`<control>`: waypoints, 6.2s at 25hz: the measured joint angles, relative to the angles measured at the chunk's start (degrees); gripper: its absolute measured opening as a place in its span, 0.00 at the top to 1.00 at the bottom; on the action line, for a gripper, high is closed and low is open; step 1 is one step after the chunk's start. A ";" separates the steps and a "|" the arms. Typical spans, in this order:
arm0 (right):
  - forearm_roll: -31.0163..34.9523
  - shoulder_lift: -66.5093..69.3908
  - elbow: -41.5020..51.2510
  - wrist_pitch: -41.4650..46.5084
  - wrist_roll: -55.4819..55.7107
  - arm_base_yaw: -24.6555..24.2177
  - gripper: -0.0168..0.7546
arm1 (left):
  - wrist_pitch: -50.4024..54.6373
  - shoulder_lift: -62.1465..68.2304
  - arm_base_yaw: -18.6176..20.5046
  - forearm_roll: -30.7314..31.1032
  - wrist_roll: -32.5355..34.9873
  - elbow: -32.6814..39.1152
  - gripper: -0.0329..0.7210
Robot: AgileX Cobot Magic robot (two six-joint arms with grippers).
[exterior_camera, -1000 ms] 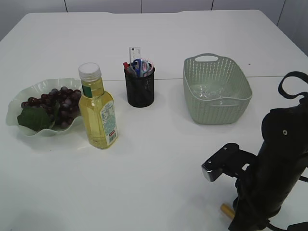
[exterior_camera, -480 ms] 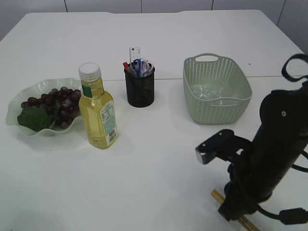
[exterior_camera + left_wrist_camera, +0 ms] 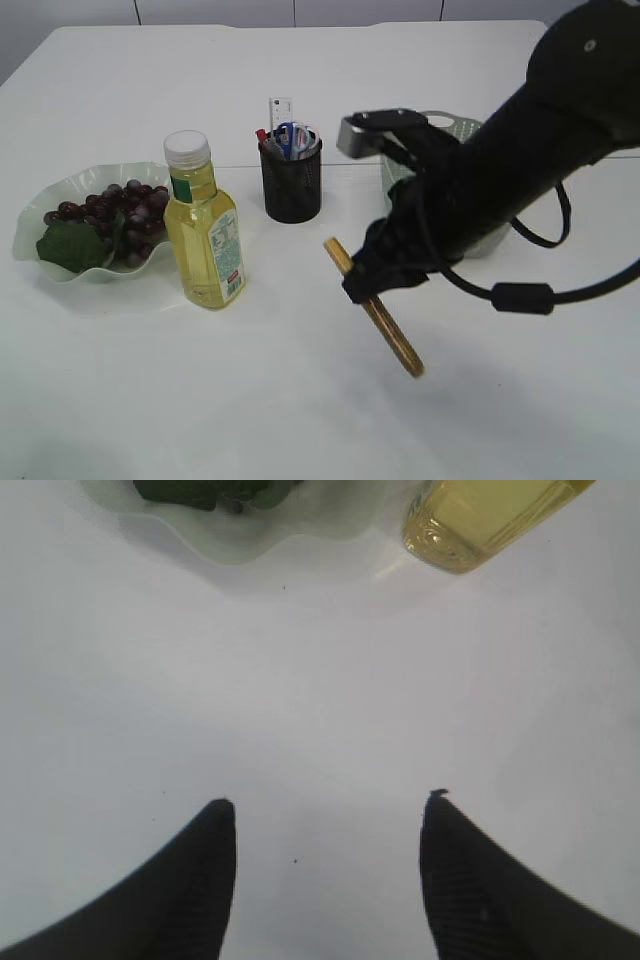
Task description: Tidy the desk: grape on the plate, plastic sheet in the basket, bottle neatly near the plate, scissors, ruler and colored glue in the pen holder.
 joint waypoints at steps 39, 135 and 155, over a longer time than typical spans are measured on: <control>64.66 37.02 -41.05 6.80 -66.50 -16.87 0.87 | 3.46 0.00 0.00 0.88 0.00 0.00 0.38; -30.27 7.55 -28.96 22.91 37.88 -15.02 0.49 | -2.08 0.00 0.00 3.59 0.00 0.00 0.38; -31.08 -26.36 3.34 13.23 38.33 -15.02 0.49 | 10.32 -20.54 0.00 6.83 -4.51 0.00 0.38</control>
